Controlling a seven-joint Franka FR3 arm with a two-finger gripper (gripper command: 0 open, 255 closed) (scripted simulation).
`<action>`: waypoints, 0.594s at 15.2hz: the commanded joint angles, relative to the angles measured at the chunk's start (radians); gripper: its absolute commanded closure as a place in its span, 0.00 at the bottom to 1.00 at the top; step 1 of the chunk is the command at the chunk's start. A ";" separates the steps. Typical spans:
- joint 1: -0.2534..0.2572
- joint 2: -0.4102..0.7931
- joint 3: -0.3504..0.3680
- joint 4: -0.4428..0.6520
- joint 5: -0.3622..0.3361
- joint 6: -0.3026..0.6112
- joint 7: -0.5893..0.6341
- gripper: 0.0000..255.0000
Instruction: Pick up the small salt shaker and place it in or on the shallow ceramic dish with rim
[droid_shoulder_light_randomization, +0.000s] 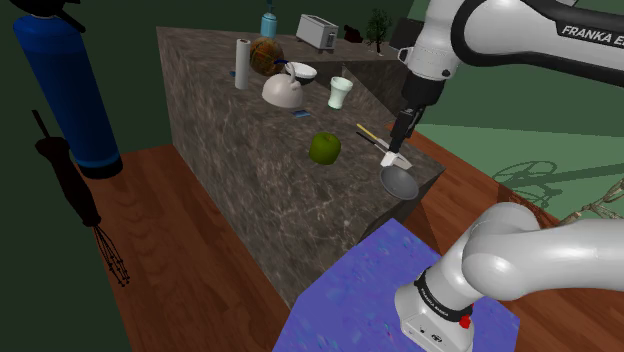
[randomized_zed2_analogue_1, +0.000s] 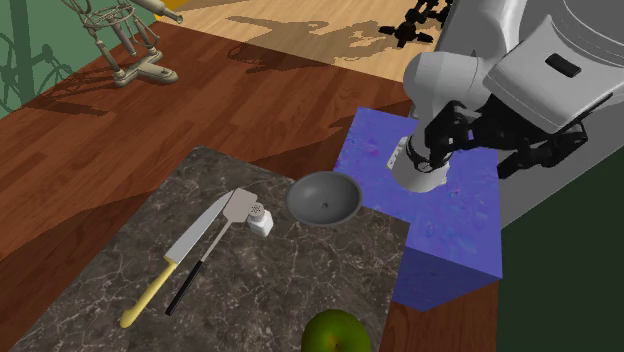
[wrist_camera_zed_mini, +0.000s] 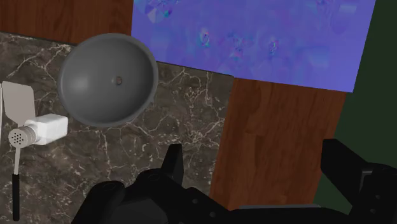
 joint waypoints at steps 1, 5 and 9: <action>0.000 0.000 0.000 0.000 0.000 0.000 0.000 0.00; -0.035 0.024 -0.090 -0.038 -0.061 0.083 -0.091 0.00; -0.069 0.073 -0.181 -0.055 -0.114 0.173 -0.181 0.00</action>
